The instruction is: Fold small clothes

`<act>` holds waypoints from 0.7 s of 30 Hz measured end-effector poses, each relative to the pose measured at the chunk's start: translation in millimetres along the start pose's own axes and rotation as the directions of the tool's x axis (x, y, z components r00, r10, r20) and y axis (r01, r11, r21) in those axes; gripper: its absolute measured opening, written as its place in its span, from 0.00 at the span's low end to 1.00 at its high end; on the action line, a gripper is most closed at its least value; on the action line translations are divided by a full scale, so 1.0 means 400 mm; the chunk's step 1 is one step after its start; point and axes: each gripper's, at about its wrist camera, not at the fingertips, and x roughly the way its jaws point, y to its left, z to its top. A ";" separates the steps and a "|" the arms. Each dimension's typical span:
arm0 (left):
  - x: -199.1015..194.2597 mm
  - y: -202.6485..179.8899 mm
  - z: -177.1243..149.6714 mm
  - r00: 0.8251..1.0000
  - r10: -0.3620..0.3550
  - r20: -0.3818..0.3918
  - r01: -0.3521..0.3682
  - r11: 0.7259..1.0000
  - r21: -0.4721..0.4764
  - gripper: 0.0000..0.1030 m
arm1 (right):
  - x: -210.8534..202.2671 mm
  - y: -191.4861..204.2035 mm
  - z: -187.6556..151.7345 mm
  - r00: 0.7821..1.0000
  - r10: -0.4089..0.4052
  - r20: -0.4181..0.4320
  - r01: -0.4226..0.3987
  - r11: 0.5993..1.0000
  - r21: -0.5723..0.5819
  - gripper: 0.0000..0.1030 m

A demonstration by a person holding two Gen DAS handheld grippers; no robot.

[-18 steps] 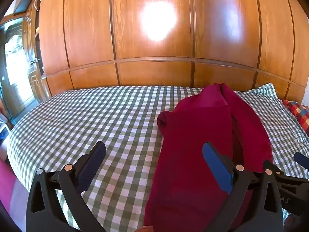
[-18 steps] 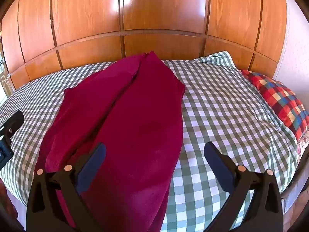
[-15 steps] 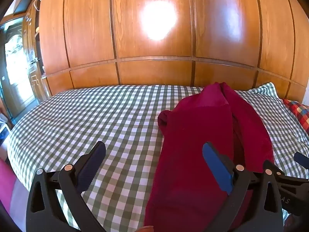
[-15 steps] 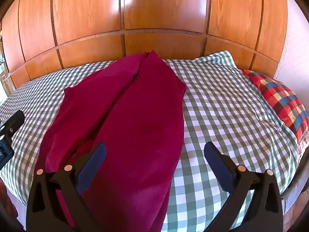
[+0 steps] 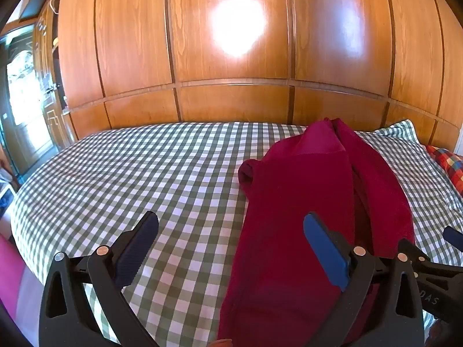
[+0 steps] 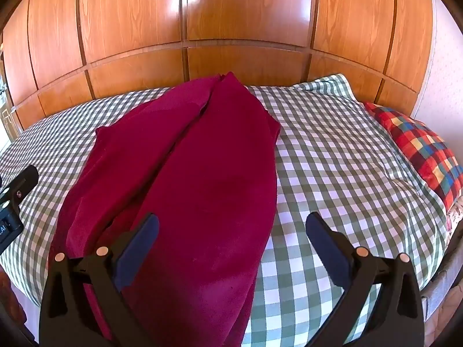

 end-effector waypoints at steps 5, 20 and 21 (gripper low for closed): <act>-0.005 0.001 -0.006 1.000 0.001 0.002 -0.001 1.000 0.009 0.96 | -0.011 -0.003 -0.001 1.000 -0.002 0.005 0.002 1.000 0.001 0.98; -0.007 0.011 -0.022 1.000 0.000 -0.007 0.000 1.000 0.002 0.96 | -0.024 -0.001 -0.009 1.000 0.001 0.002 -0.001 1.000 -0.007 0.98; -0.008 0.012 -0.023 1.000 0.000 -0.007 0.000 1.000 0.002 0.96 | -0.025 0.000 -0.009 1.000 0.002 0.002 -0.002 1.000 -0.009 0.98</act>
